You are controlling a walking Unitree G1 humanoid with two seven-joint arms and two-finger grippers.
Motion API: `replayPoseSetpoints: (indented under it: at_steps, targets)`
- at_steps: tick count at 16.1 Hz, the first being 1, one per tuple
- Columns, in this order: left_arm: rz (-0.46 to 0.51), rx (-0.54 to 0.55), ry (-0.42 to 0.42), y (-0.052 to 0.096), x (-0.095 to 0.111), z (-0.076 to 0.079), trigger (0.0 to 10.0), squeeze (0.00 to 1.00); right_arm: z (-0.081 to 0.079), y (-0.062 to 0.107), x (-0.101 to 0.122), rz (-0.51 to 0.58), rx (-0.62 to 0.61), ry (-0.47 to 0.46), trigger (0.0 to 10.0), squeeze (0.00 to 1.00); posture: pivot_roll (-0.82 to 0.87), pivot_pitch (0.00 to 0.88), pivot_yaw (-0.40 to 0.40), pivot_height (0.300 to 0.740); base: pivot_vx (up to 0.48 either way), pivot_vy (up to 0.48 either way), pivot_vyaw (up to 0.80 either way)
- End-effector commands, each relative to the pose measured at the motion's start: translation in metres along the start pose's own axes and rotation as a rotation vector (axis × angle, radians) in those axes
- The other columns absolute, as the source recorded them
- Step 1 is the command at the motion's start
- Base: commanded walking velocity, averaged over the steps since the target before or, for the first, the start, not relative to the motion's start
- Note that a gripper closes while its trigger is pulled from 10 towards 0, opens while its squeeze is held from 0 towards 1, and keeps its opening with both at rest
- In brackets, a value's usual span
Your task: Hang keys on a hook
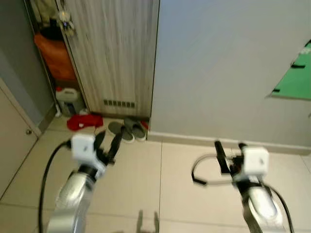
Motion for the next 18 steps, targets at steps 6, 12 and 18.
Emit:
replayPoseSetpoints:
  at_steps: [6,12,18]
  targets:
    - [-0.063,-0.027,-0.059,0.008,-0.016,-0.006,10.0,0.0,0.001,0.012,-0.009,-0.034,-0.004,-0.017,10.0,0.0,-0.06,0.0,0.007,0.74,0.046,-0.065,0.0]
    - [-0.051,-0.039,-0.004,-0.022,-0.012,0.003,10.0,0.0,0.011,-0.005,-0.005,-0.011,-0.047,-0.006,10.0,0.0,-0.11,0.0,0.042,0.74,0.283,-0.384,0.0]
    - [-0.046,-0.049,0.018,-0.028,-0.013,0.012,10.0,0.0,0.007,-0.011,-0.007,-0.017,-0.03,0.003,10.0,0.0,-0.1,0.0,0.036,0.74,0.284,-0.384,0.0]
Point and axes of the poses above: a point about 5 cm out from each wrist's last joint towards the gripper, its own y axis pointing back from the gripper into the wrist, its own x axis along the axis of the wrist's last joint, z = x × y, the point moved 6 cm from there along -y, pointing out of the wrist towards the gripper, and after that the axes turned 5 degrees about y, right-handed, at the moved point
